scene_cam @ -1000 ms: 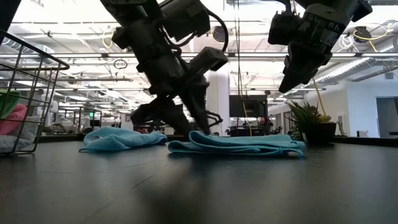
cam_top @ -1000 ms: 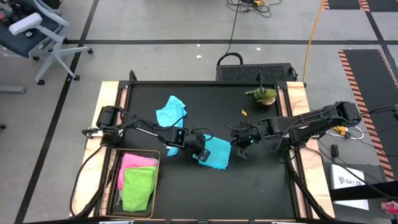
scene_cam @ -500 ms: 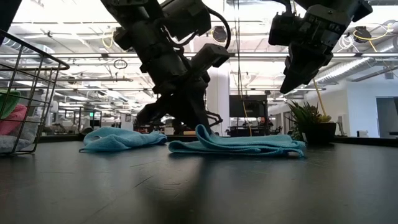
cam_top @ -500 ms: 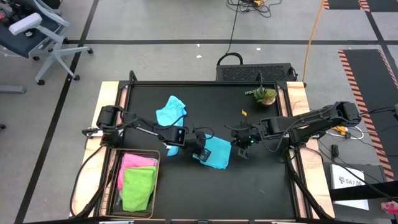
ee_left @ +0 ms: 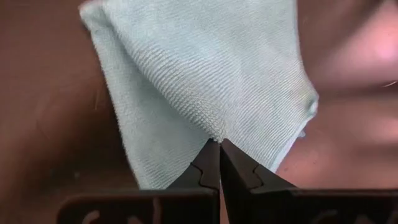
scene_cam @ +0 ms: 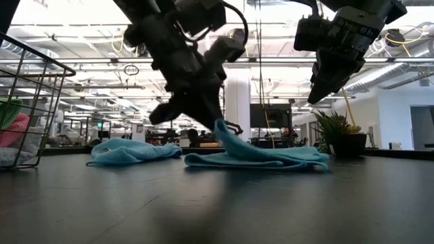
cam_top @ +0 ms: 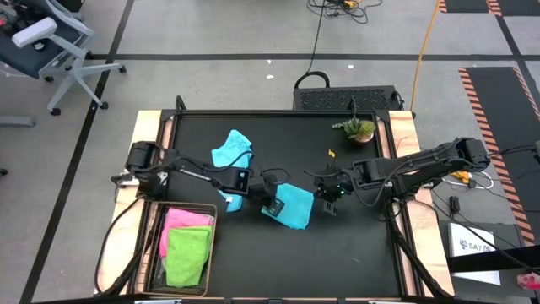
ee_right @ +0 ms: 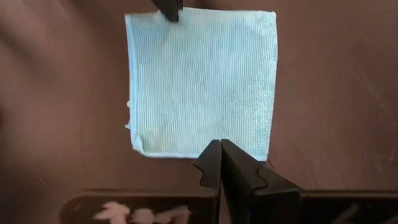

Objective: Fold microfiber towels
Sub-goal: Fold the right blue microfiber cloth, then put the right folded blue microfiber cloth into the wire basket

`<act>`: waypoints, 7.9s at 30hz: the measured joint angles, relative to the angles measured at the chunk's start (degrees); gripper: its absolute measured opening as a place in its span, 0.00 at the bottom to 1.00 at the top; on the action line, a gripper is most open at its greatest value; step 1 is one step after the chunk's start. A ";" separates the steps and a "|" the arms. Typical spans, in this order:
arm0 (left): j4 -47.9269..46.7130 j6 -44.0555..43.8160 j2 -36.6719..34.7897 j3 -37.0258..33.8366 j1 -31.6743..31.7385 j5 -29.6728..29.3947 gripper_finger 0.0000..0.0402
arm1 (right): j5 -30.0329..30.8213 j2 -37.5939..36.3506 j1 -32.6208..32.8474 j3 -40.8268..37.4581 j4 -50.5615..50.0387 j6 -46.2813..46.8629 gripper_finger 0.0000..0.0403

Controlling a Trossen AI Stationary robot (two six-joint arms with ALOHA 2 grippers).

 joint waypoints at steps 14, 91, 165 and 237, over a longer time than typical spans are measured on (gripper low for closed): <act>-13.61 4.42 -1.50 0.00 1.30 -1.71 0.02 | -0.05 -0.22 0.00 -0.02 -1.18 0.27 0.00; -27.57 18.19 -28.31 -0.04 10.76 -21.01 0.18 | -12.13 33.79 -3.35 28.11 -5.58 -6.03 0.00; -13.00 12.34 -14.74 -0.02 5.05 -11.48 0.18 | -2.85 28.83 -2.51 11.21 1.57 -4.65 0.00; 17.33 5.12 0.26 -0.07 0.44 8.61 0.57 | 9.07 4.85 -2.60 11.56 -9.26 -10.45 0.00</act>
